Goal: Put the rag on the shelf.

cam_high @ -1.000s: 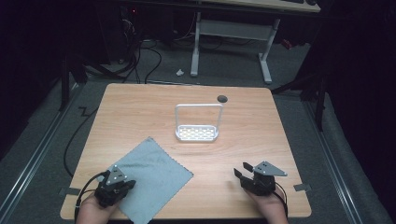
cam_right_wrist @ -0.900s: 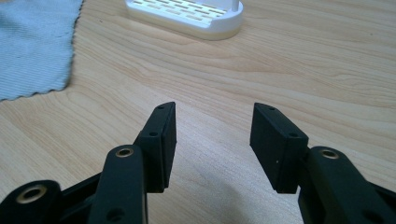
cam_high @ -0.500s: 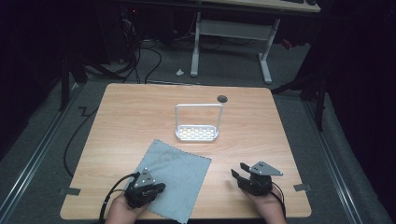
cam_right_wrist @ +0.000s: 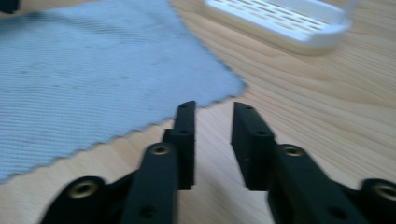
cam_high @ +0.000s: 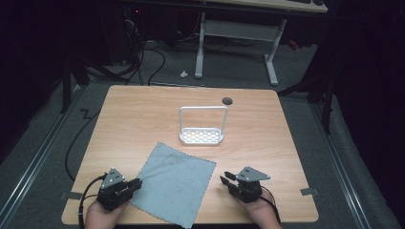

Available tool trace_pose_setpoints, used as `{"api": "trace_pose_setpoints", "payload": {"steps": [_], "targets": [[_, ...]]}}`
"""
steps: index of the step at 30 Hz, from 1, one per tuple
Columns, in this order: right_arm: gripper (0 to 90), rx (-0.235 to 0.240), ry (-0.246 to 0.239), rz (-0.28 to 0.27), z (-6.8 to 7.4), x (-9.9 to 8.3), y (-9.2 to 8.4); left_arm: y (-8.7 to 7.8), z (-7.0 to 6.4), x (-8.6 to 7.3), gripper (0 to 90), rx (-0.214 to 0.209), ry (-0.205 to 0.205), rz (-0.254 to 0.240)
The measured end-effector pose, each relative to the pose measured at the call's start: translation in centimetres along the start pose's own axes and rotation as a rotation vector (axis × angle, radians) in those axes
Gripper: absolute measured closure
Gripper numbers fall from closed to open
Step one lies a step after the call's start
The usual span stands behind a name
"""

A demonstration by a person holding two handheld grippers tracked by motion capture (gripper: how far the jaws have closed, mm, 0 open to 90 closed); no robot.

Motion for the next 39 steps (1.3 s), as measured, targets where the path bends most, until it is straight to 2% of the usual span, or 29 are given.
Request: {"api": "trace_pose_setpoints", "payload": {"steps": [1, 3, 7, 9, 10, 12, 13, 16, 17, 22, 27, 29, 32, 33, 34, 35, 36, 38, 39], "targets": [[90.0, 0.044, -0.028, 0.013, 1.1, 0.4, 0.7, -0.1, 0.0, -0.2, 79.6, 0.005, 0.001, 0.003], [90.0, 0.062, -0.042, 0.026, 1.6, 0.5, 1.0, -0.1, 0.1, -0.6, 79.9, 0.013, 0.012, 0.022], [90.0, 0.157, -0.140, 0.062, 4.1, 0.8, 2.2, 0.2, -0.3, -1.5, 81.6, 0.026, 0.037, 0.059], [90.0, 0.168, -0.157, 0.076, 4.5, 0.7, 2.4, 0.2, -0.4, -1.5, 81.6, 0.024, 0.037, 0.061], [90.0, 0.171, -0.172, 0.094, 4.9, 0.5, 2.8, 0.2, -0.4, -1.4, 81.6, 0.029, 0.051, 0.062], [90.0, 0.175, -0.174, 0.101, 5.1, 0.4, 2.9, 0.3, -0.4, -1.4, 81.5, 0.022, 0.049, 0.063], [90.0, 0.176, -0.182, 0.124, 5.3, 0.2, 3.2, 0.3, -0.4, -1.4, 81.5, 0.017, 0.045, 0.063], [90.0, 0.177, -0.186, 0.147, 5.3, -0.1, 3.5, 0.2, -0.3, -1.4, 81.5, 0.008, 0.040, 0.065], [90.0, 0.177, -0.176, 0.149, 5.2, -0.3, 3.5, 0.3, -0.3, -1.4, 81.3, 0.000, 0.042, 0.067], [90.0, 0.155, -0.160, 0.153, 4.6, -0.4, 3.3, 0.5, -0.8, -1.3, 81.4, -0.023, 0.047, 0.071], [90.0, 0.120, -0.121, 0.153, 3.2, -0.7, 2.8, 1.0, -2.2, -1.2, 81.3, -0.067, 0.072, 0.080], [90.0, 0.090, -0.105, 0.150, 2.2, -0.9, 2.3, 1.6, -3.4, -1.0, 81.3, -0.106, 0.095, 0.088], [90.0, 0.066, -0.093, 0.151, 1.5, -1.1, 1.9, 2.0, -4.2, -0.8, 81.3, -0.132, 0.118, 0.097], [90.0, 0.035, -0.084, 0.151, 0.8, -1.4, 1.5, 2.3, -4.6, -0.7, 81.3, -0.146, 0.127, 0.102], [90.0, 0.035, -0.084, 0.151, 0.8, -1.4, 1.5, 2.5, -5.1, -0.6, 81.3, -0.162, 0.134, 0.105], [90.0, 0.021, -0.081, 0.151, 0.5, -1.5, 1.3, 2.8, -5.5, -0.5, 81.3, -0.183, 0.138, 0.108], [90.0, -0.006, -0.067, 0.154, -0.2, -1.8, 0.8, 3.3, -6.7, -0.4, 81.3, -0.225, 0.156, 0.113], [90.0, -0.031, -0.056, 0.152, -1.0, -2.1, 0.3, 3.8, -8.0, -0.3, 81.3, -0.271, 0.175, 0.119], [90.0, -0.046, -0.047, 0.154, -1.3, -2.2, 0.0, 3.8, -8.0, -0.3, 81.3, -0.271, 0.175, 0.119]]}}
Point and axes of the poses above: each handheld gripper's, and its own axes: y roughly forward along the jaws, x roughly out of its top, z roughly to its left, the point moved 5 cm from there along y, roughly forward along the jaws, and after that the axes turned 5 degrees about -z, right-handed, at the moved point
